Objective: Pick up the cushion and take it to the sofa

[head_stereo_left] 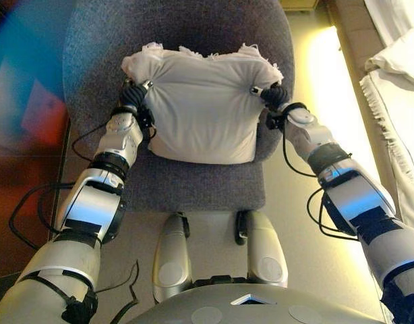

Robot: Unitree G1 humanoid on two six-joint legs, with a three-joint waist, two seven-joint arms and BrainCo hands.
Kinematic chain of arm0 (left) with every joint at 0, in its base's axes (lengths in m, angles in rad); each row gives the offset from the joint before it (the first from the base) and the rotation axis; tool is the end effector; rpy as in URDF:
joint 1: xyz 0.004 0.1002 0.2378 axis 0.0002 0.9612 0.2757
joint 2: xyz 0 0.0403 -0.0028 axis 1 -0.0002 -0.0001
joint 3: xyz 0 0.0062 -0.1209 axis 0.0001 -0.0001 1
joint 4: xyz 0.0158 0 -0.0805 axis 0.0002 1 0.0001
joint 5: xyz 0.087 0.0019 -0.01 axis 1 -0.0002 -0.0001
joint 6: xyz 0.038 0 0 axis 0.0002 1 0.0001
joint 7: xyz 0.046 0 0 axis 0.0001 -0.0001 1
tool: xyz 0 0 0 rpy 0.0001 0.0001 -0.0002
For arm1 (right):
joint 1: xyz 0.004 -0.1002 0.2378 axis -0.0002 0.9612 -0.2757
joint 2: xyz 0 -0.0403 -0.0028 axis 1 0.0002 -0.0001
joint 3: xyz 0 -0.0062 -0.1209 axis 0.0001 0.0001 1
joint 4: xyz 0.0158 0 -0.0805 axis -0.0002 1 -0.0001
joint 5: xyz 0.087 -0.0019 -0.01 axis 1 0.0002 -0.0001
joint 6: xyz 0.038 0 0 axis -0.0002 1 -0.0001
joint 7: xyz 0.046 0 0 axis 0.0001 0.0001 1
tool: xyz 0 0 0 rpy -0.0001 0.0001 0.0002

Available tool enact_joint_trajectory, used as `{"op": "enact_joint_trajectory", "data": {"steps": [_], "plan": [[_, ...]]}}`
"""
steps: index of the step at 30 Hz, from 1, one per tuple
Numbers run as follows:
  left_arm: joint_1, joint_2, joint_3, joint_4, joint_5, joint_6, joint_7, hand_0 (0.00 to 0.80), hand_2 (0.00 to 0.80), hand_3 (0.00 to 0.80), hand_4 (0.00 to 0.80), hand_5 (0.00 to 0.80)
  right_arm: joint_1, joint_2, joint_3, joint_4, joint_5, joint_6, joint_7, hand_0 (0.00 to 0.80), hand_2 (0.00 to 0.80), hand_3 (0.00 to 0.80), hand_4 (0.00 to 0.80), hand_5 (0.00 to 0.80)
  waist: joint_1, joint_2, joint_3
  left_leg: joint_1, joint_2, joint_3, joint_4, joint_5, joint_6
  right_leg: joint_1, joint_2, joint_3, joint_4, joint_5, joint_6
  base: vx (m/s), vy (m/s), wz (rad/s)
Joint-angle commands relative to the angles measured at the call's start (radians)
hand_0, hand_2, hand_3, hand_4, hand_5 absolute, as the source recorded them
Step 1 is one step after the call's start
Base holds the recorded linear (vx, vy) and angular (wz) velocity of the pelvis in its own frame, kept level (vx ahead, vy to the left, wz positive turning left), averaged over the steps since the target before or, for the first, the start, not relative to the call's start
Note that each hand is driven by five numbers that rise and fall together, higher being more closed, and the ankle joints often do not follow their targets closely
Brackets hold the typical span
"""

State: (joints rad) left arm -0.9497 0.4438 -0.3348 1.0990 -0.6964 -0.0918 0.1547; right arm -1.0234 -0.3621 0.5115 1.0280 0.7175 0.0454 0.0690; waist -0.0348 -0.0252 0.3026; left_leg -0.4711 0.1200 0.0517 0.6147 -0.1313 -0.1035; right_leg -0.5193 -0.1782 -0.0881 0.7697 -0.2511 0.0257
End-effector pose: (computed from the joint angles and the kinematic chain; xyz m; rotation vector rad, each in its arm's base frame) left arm 0.3527 0.2159 0.1190 -0.0368 0.0814 0.2078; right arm 0.3625 -0.1606 0.1282 -0.0405 0.1621 0.2263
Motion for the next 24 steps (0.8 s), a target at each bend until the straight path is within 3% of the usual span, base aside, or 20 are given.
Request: {"op": "enact_joint_trajectory", "data": {"steps": [1,12,14,18,22,23,24], "plan": [[-0.145,0.058,0.029,0.069,-0.077,-0.102,0.058,0.800,0.800,0.800,0.800,0.800,-0.169,-0.020,-0.018,0.035,0.030,-0.087,0.038,0.800,0.800,0.800,0.800,0.800,0.035,-0.007,-0.043,0.006,-0.008,-0.043,0.046,-0.053,0.010,0.071,-0.029,-0.005,-0.100,0.061,0.015,0.076,0.003,0.00],[-0.240,0.066,-0.034,0.070,-0.047,-0.016,0.055,0.800,0.800,0.800,0.800,0.800,-0.274,-0.020,0.023,0.145,0.018,-0.022,0.039,0.800,0.800,0.800,0.800,0.800,0.059,-0.006,-0.036,-0.045,-0.023,-0.062,0.045,-0.036,0.004,0.029,-0.024,0.000,-0.094,0.074,0.026,0.071,0.022,0.07],[-0.246,0.068,-0.045,0.081,-0.058,-0.009,0.045,0.800,0.800,0.800,0.800,0.800,-0.283,-0.016,0.031,0.163,0.032,-0.017,0.035,0.800,0.800,0.800,0.800,0.800,0.060,-0.003,-0.032,-0.048,-0.022,-0.064,0.062,-0.067,0.002,0.023,-0.023,0.007,-0.071,0.045,0.032,0.106,0.035,0.13],[-0.258,0.062,-0.050,0.114,-0.073,0.006,0.027,0.800,0.800,0.800,0.800,0.800,-0.298,-0.002,0.025,0.203,0.020,0.002,0.025,0.800,0.800,0.800,0.800,0.800,0.063,-0.008,-0.022,-0.078,-0.026,-0.069,0.078,-0.068,0.002,-0.005,-0.017,0.013,-0.057,0.045,0.034,0.081,0.012,0.09],[-0.289,0.064,-0.068,0.123,-0.072,0.020,0.021,0.800,0.800,0.800,0.800,0.800,-0.317,-0.002,0.037,0.215,0.025,0.010,0.021,0.800,0.800,0.800,0.800,0.800,0.065,-0.023,-0.009,-0.113,-0.029,-0.073,0.084,-0.058,0.002,-0.039,-0.006,0.020,-0.059,0.060,0.038,-0.007,-0.014,0.03],[-0.297,0.064,-0.071,0.125,-0.070,0.018,0.020,0.800,0.800,0.800,0.800,0.800,-0.325,-0.003,0.037,0.220,0.024,0.011,0.022,0.800,0.800,0.800,0.800,0.800,0.064,-0.025,-0.004,-0.131,-0.032,-0.073,0.077,-0.027,0.006,-0.057,-0.004,0.020,-0.068,0.090,0.034,-0.001,-0.013,0.05],[-0.300,0.064,-0.075,0.129,-0.071,0.015,0.018,0.800,0.800,0.800,0.800,0.800,-0.327,-0.002,0.040,0.223,0.025,0.010,0.021,0.800,0.800,0.800,0.800,0.800,0.065,-0.026,-0.004,-0.127,-0.031,-0.074,0.090,-0.058,0.003,-0.053,-0.001,0.024,-0.055,0.063,0.040,-0.006,-0.008,0.06]]}}
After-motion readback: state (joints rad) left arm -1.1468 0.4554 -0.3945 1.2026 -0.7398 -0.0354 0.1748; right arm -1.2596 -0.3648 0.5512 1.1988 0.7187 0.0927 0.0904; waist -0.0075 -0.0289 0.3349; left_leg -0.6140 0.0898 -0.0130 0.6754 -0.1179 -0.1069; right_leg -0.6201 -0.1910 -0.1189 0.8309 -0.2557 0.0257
